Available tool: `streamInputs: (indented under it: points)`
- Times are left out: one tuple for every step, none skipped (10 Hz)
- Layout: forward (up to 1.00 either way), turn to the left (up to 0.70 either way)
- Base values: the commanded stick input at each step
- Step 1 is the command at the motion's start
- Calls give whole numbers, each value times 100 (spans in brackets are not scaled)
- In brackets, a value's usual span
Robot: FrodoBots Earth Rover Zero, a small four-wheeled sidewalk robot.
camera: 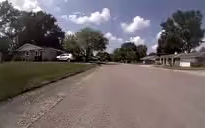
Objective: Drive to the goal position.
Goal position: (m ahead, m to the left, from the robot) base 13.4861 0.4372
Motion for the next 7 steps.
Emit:
streamInputs:
  points:
    - [100, 0]
    - [100, 0]
    - [100, 0]
    - [100, 0]
    - [100, -23]
    - [100, -7]
    - [100, 0]
